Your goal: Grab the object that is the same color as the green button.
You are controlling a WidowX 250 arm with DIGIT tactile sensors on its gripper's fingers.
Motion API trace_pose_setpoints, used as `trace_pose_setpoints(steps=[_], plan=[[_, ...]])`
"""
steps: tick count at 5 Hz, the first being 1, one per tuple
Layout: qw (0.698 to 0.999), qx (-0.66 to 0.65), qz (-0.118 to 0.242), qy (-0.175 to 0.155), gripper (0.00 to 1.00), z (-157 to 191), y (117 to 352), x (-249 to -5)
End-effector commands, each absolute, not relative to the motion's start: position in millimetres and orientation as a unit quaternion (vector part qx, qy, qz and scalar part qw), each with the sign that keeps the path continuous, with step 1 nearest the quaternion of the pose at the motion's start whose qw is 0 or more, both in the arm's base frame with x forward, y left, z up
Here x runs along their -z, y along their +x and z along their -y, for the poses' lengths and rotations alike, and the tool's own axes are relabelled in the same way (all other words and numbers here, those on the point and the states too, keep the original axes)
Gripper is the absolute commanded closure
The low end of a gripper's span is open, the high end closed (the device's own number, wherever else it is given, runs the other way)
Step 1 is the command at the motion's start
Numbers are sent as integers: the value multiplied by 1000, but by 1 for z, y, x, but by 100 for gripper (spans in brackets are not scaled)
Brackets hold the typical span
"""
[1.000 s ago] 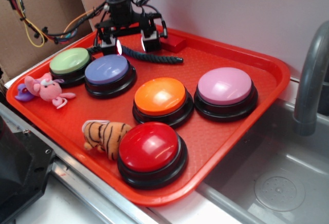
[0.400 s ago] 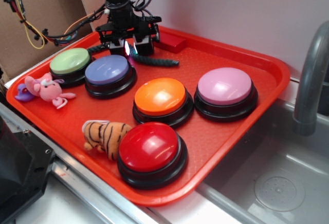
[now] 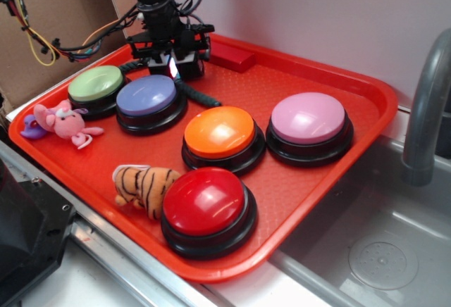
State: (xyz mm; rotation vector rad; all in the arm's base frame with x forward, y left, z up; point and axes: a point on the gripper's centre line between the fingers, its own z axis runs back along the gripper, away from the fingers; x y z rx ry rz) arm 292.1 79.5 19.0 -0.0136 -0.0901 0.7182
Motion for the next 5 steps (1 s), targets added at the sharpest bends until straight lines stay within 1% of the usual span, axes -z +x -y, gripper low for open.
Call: trace_pose_setpoints(steps=[1,2,3,4,5], plan=[[959,-270,85,20,100,-79,283,-103],[981,-182,52,45,100,-56,274,-146],[994,-105,36,7,100,-31,253,-177],[997,-76,11,-32,100,-25,233,-187],[997,-67,1,-37,100,-19,221,-182]])
